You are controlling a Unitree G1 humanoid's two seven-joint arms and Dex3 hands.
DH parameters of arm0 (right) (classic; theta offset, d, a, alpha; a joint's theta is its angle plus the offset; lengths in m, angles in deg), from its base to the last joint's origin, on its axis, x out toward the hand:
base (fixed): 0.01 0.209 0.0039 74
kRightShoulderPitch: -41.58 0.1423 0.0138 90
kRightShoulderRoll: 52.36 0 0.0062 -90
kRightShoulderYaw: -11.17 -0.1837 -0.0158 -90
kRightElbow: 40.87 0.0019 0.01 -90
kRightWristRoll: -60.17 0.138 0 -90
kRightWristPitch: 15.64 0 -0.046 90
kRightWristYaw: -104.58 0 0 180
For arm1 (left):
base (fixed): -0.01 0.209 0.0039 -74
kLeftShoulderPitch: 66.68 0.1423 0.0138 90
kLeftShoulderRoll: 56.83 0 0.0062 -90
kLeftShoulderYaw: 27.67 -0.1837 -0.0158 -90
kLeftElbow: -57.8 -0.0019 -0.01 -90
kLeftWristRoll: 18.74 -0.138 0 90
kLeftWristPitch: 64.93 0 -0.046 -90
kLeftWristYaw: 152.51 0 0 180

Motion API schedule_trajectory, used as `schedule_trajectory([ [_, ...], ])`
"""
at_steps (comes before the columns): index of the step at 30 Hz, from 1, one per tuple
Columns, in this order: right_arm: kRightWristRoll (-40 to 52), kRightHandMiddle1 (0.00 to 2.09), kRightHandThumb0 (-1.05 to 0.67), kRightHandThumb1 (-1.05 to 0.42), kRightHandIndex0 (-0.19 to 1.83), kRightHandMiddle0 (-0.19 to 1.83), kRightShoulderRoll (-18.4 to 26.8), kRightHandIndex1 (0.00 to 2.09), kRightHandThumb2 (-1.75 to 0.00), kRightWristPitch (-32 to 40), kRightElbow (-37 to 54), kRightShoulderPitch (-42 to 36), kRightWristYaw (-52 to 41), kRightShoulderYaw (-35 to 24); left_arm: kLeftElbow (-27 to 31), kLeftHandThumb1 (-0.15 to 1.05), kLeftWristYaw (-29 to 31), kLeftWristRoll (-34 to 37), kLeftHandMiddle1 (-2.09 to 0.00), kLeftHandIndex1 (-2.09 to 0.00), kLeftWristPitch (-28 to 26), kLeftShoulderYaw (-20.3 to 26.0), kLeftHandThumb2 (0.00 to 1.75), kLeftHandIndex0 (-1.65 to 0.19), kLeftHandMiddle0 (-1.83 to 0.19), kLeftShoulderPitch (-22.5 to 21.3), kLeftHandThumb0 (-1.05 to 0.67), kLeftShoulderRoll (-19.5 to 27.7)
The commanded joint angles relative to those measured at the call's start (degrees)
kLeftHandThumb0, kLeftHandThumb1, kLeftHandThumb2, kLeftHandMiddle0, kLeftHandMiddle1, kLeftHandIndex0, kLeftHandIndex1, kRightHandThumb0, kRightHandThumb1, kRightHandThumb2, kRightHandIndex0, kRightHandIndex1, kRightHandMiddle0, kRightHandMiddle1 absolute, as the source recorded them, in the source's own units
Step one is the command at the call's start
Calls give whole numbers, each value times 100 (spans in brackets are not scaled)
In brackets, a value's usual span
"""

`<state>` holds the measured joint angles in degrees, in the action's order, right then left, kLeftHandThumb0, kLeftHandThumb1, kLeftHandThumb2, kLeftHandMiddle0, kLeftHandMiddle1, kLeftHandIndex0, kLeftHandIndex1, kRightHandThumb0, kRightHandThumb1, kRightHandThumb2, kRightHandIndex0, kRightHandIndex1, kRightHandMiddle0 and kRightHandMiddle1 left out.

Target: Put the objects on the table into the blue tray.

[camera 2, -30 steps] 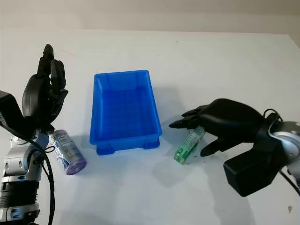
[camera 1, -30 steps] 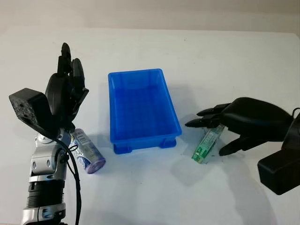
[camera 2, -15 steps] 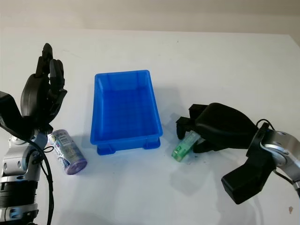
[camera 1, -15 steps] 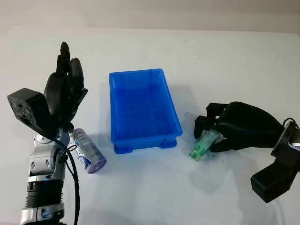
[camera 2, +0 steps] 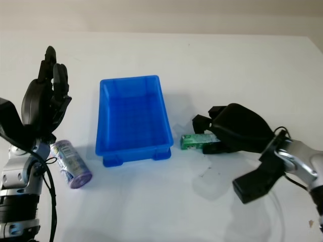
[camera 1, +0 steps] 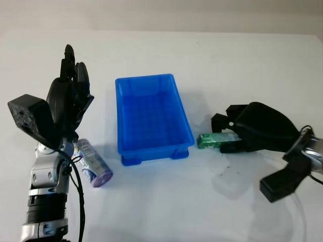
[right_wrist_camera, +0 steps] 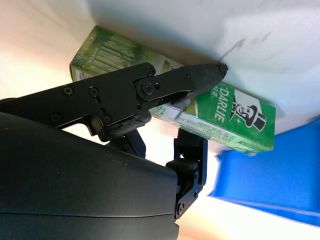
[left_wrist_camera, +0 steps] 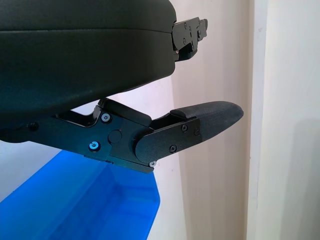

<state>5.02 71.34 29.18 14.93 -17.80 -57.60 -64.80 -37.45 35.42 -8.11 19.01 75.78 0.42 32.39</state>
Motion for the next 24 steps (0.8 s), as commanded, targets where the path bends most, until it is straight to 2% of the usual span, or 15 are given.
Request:
schedule_trajectory([
  [1,-71,209,-48,-104,83,61,-85,209,-8,141,-320,407,209,120,16,105,-13,-13,0,0,57,14,72,19,19,-27,-70,19],
  [10,-408,209,-49,-104,80,68,-257,209,-9,722,-1581,1811,1211,714,62,105,-75,-33,0,0,66,10,73,19,19,28,-71,10],
  [13,-343,209,-47,-103,78,64,-402,209,-6,967,-1575,2053,1552,763,61,105,-80,-33,0,0,87,4,72,19,19,55,-71,-5],
  [18,-351,209,-45,-98,96,77,-698,209,-5,1278,-1279,2346,1969,849,96,105,-86,-16,0,0,59,3,71,19,19,109,-71,-21],
  [24,-131,209,-44,-102,95,73,-1010,209,-6,925,-987,2511,1925,962,157,105,-138,-30,0,0,34,-11,70,19,19,171,-71,-74],
])
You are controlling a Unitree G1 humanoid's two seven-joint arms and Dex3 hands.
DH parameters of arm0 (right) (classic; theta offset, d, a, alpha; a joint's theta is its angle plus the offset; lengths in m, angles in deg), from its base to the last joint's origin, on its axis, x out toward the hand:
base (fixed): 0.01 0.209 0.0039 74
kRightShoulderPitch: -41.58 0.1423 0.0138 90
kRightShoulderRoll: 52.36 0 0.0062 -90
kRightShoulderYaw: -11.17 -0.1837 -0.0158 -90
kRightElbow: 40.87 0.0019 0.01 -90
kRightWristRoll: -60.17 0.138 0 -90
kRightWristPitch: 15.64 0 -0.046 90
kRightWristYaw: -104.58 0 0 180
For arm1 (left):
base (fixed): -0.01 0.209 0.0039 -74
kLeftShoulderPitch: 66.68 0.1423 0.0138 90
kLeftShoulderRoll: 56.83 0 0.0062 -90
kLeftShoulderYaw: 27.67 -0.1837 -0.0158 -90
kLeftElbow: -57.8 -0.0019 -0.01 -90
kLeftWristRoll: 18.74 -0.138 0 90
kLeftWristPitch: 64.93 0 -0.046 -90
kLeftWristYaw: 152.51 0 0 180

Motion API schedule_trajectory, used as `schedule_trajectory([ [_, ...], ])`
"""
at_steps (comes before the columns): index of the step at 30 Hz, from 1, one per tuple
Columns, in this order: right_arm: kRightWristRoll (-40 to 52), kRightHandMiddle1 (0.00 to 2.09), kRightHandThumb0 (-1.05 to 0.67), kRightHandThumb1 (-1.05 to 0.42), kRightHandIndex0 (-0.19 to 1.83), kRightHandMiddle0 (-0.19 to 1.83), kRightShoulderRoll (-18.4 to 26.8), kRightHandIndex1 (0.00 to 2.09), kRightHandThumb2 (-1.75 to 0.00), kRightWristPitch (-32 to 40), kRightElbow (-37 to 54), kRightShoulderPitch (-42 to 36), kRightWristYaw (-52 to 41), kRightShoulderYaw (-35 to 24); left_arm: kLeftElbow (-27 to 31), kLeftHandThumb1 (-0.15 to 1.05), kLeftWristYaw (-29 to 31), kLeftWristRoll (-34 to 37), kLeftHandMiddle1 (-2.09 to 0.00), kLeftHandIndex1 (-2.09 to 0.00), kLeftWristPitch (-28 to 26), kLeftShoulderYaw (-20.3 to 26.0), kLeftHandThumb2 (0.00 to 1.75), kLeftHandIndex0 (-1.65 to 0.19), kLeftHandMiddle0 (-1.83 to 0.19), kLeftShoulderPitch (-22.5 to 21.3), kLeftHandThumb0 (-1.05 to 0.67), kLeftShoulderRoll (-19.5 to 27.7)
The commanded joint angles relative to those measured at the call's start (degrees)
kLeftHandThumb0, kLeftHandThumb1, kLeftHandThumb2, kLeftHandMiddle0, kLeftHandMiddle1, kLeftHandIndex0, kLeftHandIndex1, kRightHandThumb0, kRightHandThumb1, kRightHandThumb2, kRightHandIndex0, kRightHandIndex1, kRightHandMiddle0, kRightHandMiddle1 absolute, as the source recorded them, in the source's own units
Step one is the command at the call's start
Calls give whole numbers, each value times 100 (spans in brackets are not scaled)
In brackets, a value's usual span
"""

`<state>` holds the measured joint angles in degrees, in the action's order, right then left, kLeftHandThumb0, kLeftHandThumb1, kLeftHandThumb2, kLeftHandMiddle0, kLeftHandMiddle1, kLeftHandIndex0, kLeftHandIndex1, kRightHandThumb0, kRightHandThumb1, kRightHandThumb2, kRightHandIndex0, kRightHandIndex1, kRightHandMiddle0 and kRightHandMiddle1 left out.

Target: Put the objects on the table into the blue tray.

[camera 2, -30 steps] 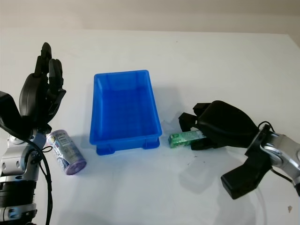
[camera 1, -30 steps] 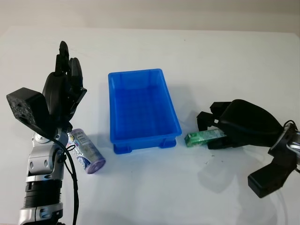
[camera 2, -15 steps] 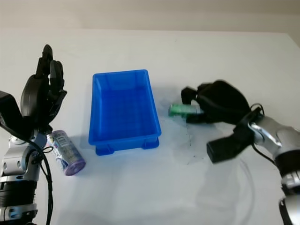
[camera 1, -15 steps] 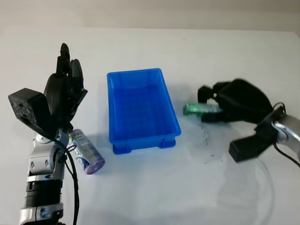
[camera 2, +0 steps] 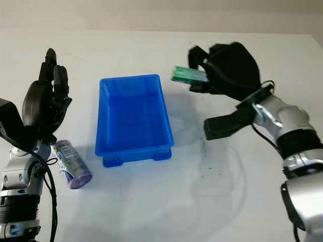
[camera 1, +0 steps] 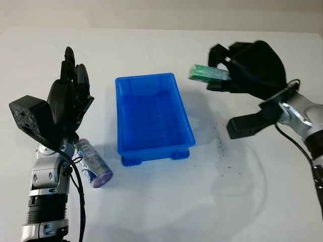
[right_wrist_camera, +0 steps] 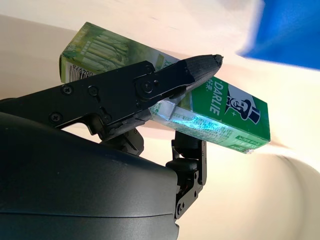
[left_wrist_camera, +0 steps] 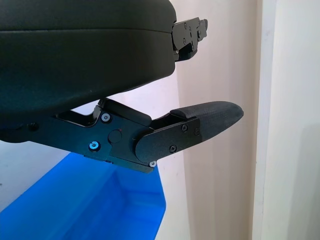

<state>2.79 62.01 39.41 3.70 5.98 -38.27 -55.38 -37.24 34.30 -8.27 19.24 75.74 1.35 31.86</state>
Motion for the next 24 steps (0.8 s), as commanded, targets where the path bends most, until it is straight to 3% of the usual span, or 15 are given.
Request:
schedule_trajectory([
  [1,130,209,-44,-103,94,72,-127,209,-6,-166,195,136,-36,42,146,105,-43,-20,0,0,3,-8,70,19,19,83,-71,-31],
  [17,-41,209,-52,-105,109,84,-448,209,-21,-1612,1050,95,253,379,326,105,-273,-74,0,0,-96,-80,69,19,19,251,-72,-162],
  [20,87,209,-54,-105,89,67,-409,209,-23,-2109,842,192,-35,462,347,105,-314,-85,0,0,-116,-86,70,19,19,271,-71,-183],
  [21,187,209,-56,-105,64,50,-333,209,-25,-2243,784,249,-436,505,349,105,-330,-96,0,0,-113,-91,70,19,19,276,-71,-188],
  [22,416,173,-61,-105,26,13,-238,172,-34,-2272,789,271,-1094,525,353,105,-346,-109,0,0,-121,-95,70,19,19,281,-72,-187],
  [23,690,134,-65,-105,13,1,-151,131,-38,-2241,838,253,-1772,522,353,105,-350,-116,0,0,-125,-99,70,19,19,286,-73,-182],
  [24,961,85,-71,-105,-1,-9,-81,74,-39,-2166,926,202,-2380,495,352,105,-356,-122,0,0,-127,-99,70,19,19,288,-73,-179],
])
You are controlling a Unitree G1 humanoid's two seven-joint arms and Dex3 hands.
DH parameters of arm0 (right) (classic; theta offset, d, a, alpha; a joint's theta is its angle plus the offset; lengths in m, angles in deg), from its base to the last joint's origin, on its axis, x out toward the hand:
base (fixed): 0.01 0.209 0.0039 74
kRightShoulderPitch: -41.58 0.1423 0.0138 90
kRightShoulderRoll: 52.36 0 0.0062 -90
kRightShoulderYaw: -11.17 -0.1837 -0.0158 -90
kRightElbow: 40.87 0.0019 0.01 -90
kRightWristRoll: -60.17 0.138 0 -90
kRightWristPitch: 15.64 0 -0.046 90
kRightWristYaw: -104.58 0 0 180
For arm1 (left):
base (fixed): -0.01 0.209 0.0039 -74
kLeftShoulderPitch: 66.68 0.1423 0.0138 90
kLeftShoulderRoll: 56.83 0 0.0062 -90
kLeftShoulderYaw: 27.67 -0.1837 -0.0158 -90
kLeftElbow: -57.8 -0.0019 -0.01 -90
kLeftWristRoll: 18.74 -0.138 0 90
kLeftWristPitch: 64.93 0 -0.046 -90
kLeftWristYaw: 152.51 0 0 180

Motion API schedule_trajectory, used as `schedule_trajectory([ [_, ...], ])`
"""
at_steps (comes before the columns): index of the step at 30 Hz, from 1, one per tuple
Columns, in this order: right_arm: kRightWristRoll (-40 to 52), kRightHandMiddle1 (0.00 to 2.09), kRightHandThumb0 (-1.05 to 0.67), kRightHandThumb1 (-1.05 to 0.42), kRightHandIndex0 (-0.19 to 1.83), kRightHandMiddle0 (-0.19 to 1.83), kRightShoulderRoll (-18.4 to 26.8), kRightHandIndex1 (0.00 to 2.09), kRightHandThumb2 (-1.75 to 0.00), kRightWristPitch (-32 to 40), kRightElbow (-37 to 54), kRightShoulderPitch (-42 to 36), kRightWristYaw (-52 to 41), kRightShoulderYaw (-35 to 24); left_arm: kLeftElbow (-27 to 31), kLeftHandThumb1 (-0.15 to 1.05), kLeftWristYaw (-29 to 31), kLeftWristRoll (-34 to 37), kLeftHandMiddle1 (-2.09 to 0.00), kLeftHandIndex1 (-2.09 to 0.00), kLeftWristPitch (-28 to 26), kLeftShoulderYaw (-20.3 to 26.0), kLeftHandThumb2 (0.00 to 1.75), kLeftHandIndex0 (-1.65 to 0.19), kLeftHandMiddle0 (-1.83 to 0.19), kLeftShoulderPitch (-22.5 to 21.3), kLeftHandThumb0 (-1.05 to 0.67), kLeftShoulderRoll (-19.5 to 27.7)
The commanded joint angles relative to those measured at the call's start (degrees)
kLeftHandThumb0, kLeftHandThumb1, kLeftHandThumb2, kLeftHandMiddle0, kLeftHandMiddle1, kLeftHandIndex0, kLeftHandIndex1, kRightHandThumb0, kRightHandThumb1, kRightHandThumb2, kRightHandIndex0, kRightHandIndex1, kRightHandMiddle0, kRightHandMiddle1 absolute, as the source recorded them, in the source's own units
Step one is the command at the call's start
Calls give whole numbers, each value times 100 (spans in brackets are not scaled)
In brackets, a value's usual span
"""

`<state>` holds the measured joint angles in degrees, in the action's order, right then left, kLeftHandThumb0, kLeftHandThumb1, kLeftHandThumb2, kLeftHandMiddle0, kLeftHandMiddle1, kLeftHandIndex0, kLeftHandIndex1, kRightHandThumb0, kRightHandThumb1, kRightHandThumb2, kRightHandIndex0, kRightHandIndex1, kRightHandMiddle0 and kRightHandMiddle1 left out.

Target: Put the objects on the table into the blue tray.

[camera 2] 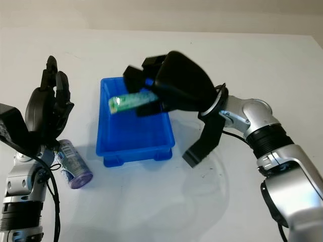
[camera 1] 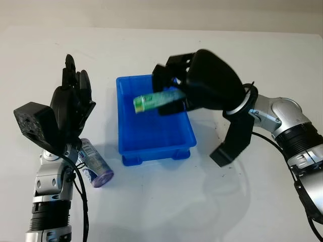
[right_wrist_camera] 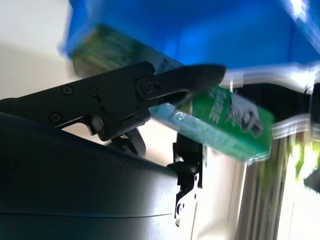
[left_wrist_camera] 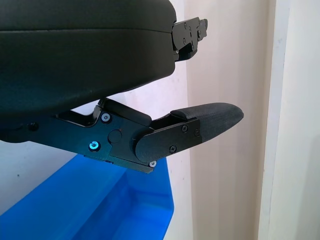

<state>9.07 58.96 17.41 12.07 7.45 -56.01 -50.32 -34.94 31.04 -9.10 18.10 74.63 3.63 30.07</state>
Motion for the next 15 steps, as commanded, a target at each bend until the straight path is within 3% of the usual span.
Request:
schedule_trajectory([
  [1,557,57,-75,-105,-8,-12,284,44,-36,145,220,-13,-1125,-54,119,105,-31,-44,0,0,-11,12,71,19,19,60,-73,4],
  [3,796,27,-81,-105,-16,-17,379,12,-33,384,538,-165,-1808,-169,112,105,-36,-56,0,0,-14,16,71,19,19,57,-73,6],
  [5,946,10,-79,-105,-19,-19,435,3,-31,575,828,-313,-2214,-294,102,105,-37,-61,0,0,-10,21,71,19,19,50,-73,6],
  [10,797,6,-59,-105,-19,-18,531,0,-23,953,1369,-594,-2425,-602,69,105,-25,-36,0,0,20,18,72,19,19,21,-74,-22],
  [15,959,1,-62,-105,-19,-19,515,0,-22,1154,1556,-794,-2459,-904,100,105,-36,-40,0,0,-11,-2,73,19,19,19,-74,-51],
])
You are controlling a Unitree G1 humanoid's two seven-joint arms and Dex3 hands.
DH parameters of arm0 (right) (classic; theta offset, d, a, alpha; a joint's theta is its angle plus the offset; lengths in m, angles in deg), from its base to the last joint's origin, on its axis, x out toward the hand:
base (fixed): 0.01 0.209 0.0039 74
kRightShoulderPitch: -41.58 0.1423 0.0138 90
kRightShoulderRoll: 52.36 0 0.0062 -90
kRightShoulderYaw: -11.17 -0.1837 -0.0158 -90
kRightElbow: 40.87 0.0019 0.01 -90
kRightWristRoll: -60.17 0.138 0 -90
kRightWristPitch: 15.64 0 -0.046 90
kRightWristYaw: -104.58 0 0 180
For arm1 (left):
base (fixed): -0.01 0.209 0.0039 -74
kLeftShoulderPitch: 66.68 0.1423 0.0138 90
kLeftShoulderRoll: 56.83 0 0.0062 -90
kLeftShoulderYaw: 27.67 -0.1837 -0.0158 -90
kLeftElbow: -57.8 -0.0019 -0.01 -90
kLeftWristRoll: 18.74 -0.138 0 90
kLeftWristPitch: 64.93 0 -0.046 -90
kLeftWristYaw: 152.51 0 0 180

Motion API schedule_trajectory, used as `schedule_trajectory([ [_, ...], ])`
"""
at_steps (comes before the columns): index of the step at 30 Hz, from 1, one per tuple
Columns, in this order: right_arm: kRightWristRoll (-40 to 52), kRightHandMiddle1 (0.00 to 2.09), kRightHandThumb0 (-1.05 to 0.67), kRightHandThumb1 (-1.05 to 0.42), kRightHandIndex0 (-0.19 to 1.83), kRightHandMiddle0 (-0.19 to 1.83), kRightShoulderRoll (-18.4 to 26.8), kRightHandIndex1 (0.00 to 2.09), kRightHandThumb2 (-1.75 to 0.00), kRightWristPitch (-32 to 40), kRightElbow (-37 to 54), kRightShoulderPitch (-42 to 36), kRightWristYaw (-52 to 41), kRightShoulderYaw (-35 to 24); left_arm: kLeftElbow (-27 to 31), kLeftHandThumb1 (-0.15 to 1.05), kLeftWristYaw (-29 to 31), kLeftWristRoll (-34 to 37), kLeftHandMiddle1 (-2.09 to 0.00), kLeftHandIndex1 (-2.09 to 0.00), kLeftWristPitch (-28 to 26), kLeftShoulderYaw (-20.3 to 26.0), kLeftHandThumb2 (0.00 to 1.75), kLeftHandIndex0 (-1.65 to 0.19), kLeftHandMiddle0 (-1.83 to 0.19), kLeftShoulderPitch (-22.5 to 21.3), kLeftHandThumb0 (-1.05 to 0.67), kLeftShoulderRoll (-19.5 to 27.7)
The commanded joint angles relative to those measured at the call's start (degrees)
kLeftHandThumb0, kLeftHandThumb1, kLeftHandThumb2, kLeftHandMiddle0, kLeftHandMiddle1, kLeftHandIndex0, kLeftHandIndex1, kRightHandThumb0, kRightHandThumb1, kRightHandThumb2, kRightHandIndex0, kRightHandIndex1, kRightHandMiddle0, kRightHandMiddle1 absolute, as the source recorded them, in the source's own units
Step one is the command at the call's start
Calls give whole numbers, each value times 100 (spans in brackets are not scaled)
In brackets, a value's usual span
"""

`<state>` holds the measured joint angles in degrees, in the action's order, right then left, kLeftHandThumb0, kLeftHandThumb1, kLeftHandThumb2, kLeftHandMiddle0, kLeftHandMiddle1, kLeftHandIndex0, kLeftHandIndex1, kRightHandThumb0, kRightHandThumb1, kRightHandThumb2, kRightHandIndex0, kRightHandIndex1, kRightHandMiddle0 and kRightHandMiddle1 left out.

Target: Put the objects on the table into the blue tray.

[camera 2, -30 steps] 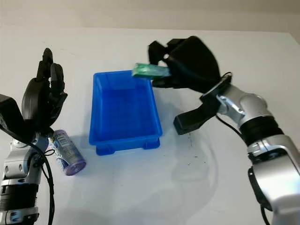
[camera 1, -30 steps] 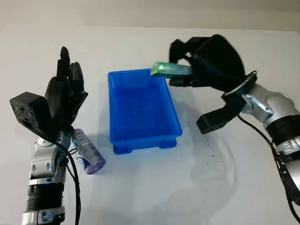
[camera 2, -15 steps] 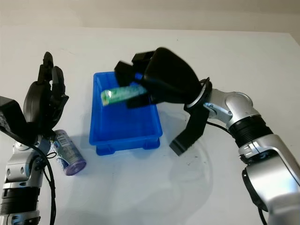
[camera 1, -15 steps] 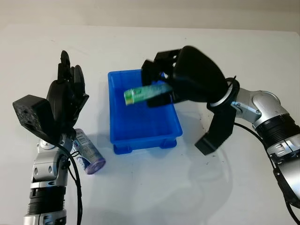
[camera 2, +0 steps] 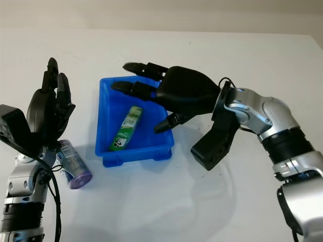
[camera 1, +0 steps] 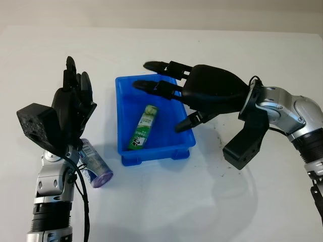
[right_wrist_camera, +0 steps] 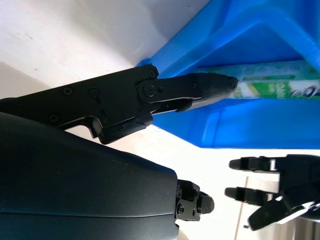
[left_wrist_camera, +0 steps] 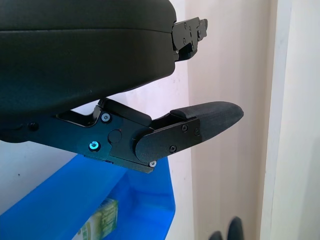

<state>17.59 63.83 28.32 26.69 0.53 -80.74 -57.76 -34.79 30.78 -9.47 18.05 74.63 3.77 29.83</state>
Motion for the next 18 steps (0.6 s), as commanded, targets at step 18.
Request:
schedule_trajectory([
  [18,5099,0,-72,-105,-19,-19,-1715,0,-61,4063,1318,-2355,-892,-2501,179,105,15,-10,0,0,-63,34,73,19,19,56,-72,10],
])
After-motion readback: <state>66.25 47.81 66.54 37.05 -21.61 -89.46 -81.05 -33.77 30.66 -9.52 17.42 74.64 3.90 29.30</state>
